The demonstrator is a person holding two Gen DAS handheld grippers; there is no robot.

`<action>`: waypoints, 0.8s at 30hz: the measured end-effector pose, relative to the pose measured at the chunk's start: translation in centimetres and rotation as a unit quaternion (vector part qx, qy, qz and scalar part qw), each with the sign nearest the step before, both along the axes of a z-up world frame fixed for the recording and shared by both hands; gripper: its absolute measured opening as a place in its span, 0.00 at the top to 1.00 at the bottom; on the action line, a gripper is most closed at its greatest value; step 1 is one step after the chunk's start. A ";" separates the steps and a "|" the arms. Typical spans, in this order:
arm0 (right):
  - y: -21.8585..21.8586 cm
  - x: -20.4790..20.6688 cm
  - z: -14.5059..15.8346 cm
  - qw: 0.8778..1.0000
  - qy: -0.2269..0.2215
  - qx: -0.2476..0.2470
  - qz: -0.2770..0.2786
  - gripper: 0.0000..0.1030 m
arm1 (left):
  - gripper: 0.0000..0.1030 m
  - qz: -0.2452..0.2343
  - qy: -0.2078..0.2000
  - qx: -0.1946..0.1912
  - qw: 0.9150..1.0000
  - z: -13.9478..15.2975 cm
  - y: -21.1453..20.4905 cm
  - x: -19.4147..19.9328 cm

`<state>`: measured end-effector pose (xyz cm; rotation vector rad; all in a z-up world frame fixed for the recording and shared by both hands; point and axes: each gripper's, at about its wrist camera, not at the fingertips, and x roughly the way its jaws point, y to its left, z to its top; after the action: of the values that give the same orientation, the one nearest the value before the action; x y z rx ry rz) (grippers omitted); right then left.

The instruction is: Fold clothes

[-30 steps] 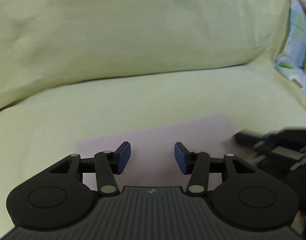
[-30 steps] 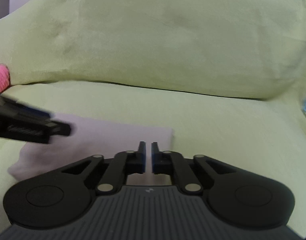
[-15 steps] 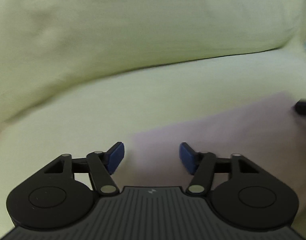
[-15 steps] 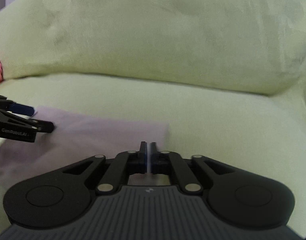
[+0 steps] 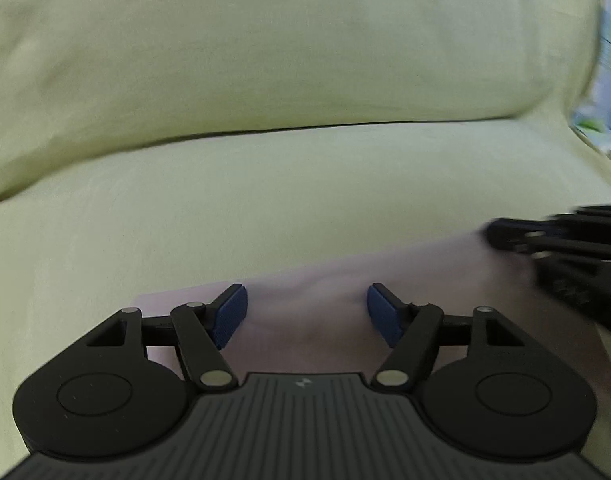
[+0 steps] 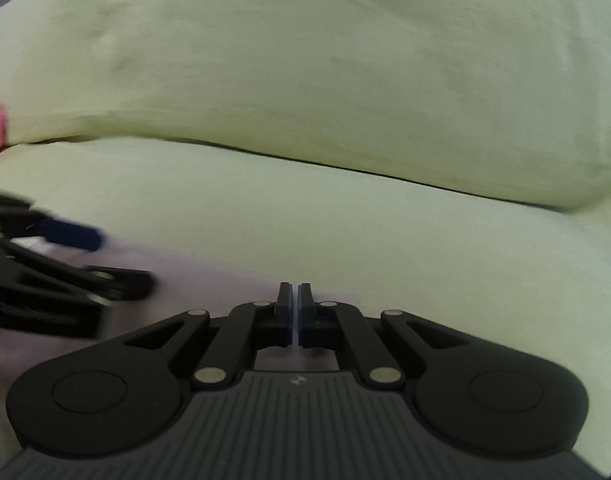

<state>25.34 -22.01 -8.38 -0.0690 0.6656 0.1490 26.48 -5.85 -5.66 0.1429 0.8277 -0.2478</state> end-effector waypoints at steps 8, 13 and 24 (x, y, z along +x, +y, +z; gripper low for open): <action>2.3 0.0 0.0 0.999 0.000 0.021 0.046 0.99 | 0.33 0.014 0.005 0.010 1.000 0.1 0.4 0.7; -1.3 -0.7 -1.2 0.999 0.019 0.020 -0.024 1.00 | 0.34 0.059 0.001 0.034 0.998 -0.1 5.8 0.5; -1.0 -8.8 2.0 0.998 0.001 0.068 -0.017 0.96 | 0.36 0.055 0.007 -0.013 0.998 4.0 7.8 -5.7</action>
<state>16.51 -22.97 -6.35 0.0727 0.6560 0.1610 20.81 1.96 -1.68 0.0721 0.8430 -0.1562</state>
